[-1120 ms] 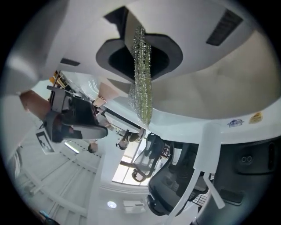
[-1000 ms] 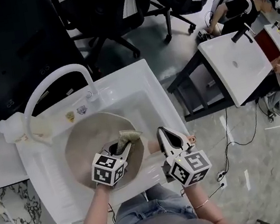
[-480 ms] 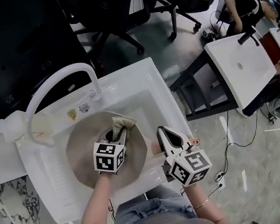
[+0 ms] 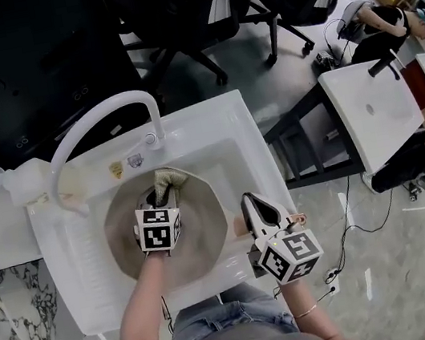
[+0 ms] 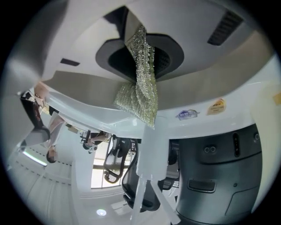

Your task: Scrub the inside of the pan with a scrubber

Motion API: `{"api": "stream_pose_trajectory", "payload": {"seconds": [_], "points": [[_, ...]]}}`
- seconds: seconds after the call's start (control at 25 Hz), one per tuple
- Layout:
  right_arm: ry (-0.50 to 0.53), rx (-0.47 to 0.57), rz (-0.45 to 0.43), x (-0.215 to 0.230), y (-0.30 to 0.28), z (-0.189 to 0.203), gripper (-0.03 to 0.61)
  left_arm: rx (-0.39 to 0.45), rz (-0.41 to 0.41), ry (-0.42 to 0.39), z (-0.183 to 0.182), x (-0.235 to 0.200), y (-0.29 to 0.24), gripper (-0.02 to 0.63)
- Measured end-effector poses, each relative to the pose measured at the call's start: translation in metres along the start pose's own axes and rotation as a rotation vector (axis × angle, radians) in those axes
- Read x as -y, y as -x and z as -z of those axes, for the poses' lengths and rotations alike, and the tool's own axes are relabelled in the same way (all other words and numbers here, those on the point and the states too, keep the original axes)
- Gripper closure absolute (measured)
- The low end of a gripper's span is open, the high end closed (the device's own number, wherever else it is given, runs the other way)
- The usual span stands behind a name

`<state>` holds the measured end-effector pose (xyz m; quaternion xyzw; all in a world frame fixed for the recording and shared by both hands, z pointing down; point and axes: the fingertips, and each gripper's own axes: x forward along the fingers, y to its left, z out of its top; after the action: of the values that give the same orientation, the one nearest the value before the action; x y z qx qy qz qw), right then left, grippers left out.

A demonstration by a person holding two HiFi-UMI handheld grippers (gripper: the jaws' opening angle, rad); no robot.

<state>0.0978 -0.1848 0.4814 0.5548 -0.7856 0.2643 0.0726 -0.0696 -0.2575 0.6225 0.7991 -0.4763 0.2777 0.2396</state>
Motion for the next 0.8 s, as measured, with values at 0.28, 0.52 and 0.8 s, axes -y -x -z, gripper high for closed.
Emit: {"api": "stream_pose_trajectory", "payload": {"seconds": [0.28,0.52,0.8], "points": [[0.015,-0.005,-0.021,-0.01,-0.001,0.002,0.568,-0.014,-0.188,0.081,0.008,-0.052,0.016,0.548],[0.025,-0.012,-0.041,-0.019,0.001,0.003,0.568,-0.066,-0.368,0.153,0.021,-0.087,0.049,0.548],[0.037,0.0,-0.071,-0.031,0.006,0.001,0.568,-0.125,-0.515,0.255,0.037,-0.1,0.084,0.546]]}}
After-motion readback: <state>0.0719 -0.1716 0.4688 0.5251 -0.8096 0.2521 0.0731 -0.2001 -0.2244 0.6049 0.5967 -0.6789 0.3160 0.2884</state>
